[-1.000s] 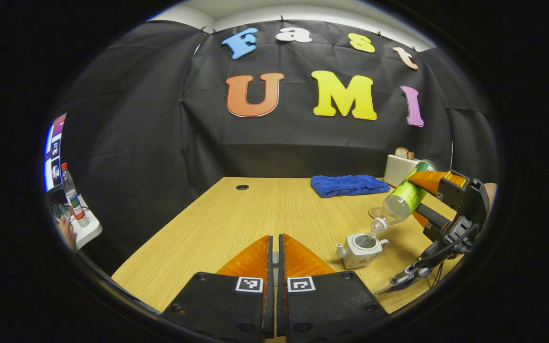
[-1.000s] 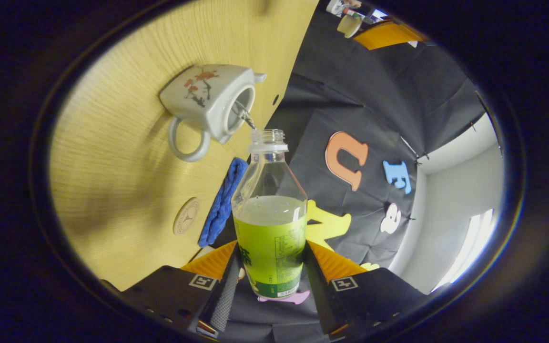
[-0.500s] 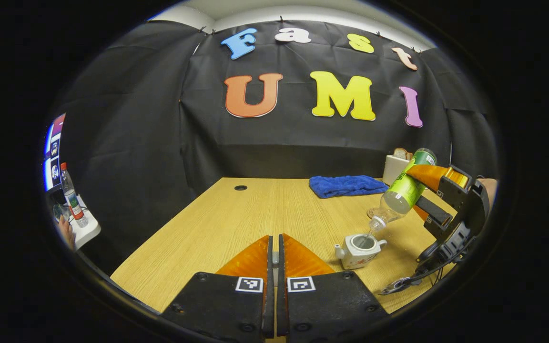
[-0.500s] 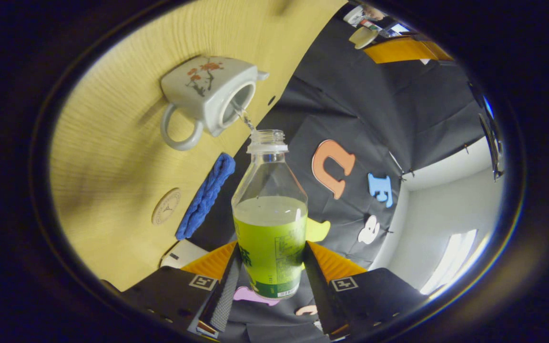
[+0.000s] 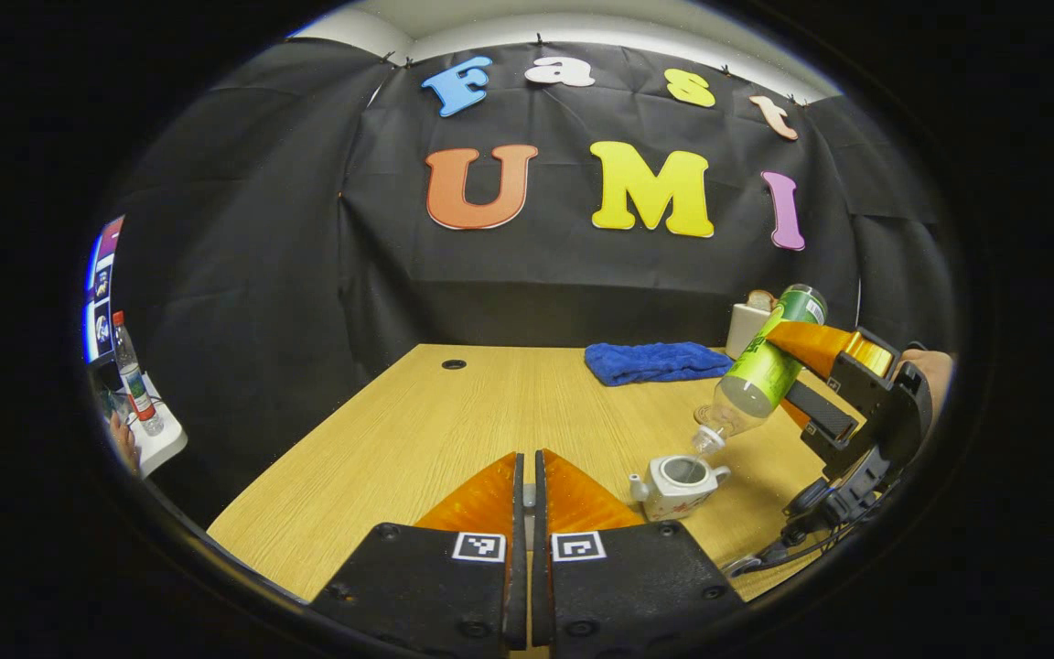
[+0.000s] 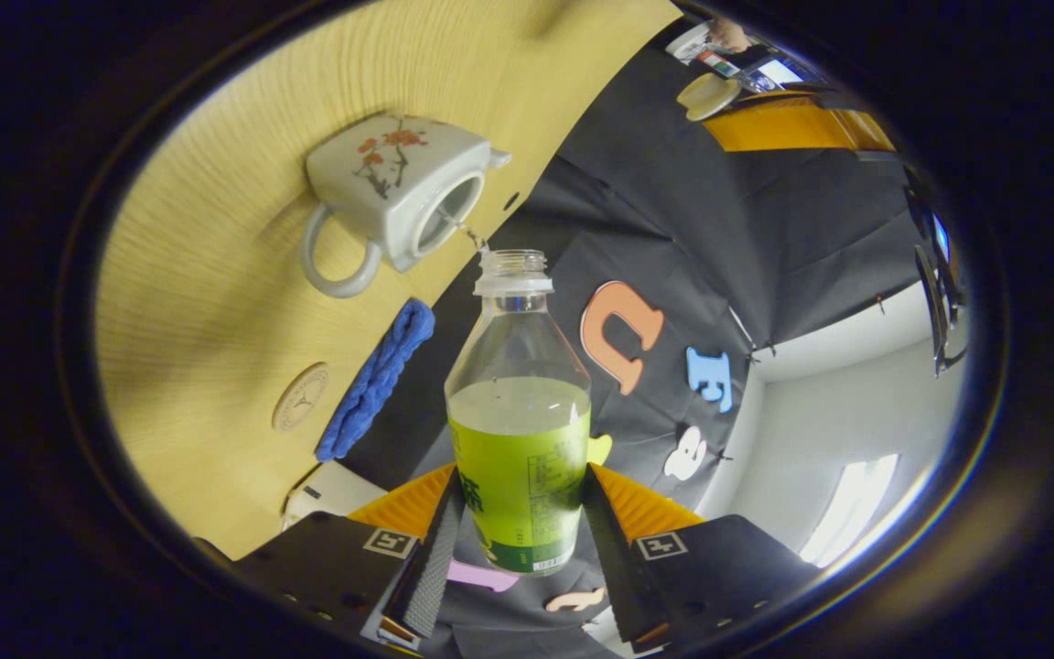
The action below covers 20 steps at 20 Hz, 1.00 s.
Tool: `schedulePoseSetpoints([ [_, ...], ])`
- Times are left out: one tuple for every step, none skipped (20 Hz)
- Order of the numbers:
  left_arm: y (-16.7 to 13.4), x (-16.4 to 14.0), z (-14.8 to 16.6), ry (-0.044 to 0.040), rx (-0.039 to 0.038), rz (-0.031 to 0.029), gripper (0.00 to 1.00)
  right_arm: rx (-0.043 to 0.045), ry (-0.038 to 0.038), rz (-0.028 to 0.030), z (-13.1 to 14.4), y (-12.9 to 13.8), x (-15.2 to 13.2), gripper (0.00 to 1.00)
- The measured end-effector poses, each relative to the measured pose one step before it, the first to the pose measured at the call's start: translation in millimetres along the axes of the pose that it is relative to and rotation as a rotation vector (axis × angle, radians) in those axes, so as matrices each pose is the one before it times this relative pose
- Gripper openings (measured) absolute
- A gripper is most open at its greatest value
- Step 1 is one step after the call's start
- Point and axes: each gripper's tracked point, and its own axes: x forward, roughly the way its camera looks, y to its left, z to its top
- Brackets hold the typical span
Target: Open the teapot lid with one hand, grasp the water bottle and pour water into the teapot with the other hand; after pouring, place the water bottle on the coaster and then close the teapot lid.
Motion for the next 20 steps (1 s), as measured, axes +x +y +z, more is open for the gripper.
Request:
schedulePoseSetpoints([
  [-2.69,0.48,0.54,-0.00280,0.00252,-0.00523,0.05,-0.00680,-0.00429,-0.00532,0.80,-0.22,0.01,0.72],
  [-1.52,-0.12,1.59,-0.00358,0.00241,-0.00268,0.05,-0.00449,0.00184,-0.00473,-0.90,0.78,-1.56,0.72],
  [-0.22,-0.46,1.25,-0.00337,0.00038,-0.00027,0.05,-0.00362,-0.00185,-0.00093,-0.52,2.06,0.71,0.75],
  [-0.44,0.83,0.10,-0.00120,-0.00061,-0.00116,0.05,0.00088,0.00233,-0.00241,0.64,-0.56,0.11,0.74],
  [-0.73,0.59,0.61,-0.00174,-0.00122,-0.00145,0.05,0.01271,-0.00366,-0.00413,1.00,-0.17,0.64,0.73],
  [-0.17,0.12,-0.83,0.00056,-0.00175,0.00277,0.05,0.01035,-0.00304,-0.00278,-0.29,2.00,1.06,0.75],
  [1.71,-0.15,-1.46,0.00277,-0.00021,0.00436,0.05,0.01427,0.00110,0.00149,-0.89,0.68,0.20,0.75],
  [0.05,1.62,-1.44,0.00396,-0.00147,0.00175,0.05,0.01970,0.00598,0.00448,-2.02,2.78,-0.05,0.73],
  [0.06,1.23,-1.22,0.00443,-0.00435,0.00061,0.05,0.03006,0.00255,0.00643,-2.31,2.97,0.67,0.75],
  [-0.76,-0.19,-0.49,0.00420,-0.00494,-0.00328,0.05,0.04983,0.00298,0.00935,-2.69,5.31,1.58,0.76],
  [-1.22,0.08,-0.31,0.00095,-0.00251,-0.00604,0.05,0.06550,0.00380,0.01050,-2.93,3.77,1.48,0.73],
  [0.76,0.46,-1.18,-0.00074,0.00090,0.00026,0.05,0.06592,0.00711,0.01496,-3.46,4.69,0.93,0.73],
  [1.02,1.31,-0.88,0.00189,0.00226,0.00472,0.05,0.04648,-0.00091,0.01196,-2.88,3.15,0.66,0.76],
  [0.95,0.34,-1.56,0.00531,0.00181,0.00180,0.05,0.03875,-0.00908,0.00405,-2.18,0.84,0.99,0.73],
  [-0.63,1.12,-0.67,0.00001,-0.00099,0.00005,0.05,0.05352,-0.00866,0.00631,-0.16,1.41,0.82,0.70],
  [-0.31,0.66,0.70,-0.00219,-0.00210,-0.00337,0.05,0.06617,-0.00748,0.00884,-2.20,3.19,1.13,0.73],
  [-2.75,1.26,1.02,-0.00148,-0.00389,-0.00627,0.05,0.08311,-0.00334,0.01287,-1.79,2.02,0.65,0.73],
  [-2.34,0.28,-0.57,-0.00202,-0.00576,-0.00863,0.05,0.07338,0.00167,0.00827,-3.37,-0.73,2.51,0.73],
  [-4.65,1.61,-0.14,0.00033,-0.00972,-0.01056,0.05,0.08843,0.00191,0.01465,-3.00,-0.61,1.86,0.76],
  [-3.94,2.50,-1.44,0.00419,-0.00890,-0.00921,0.05,0.09629,0.00396,0.00570,-2.93,-2.29,3.18,0.76],
])
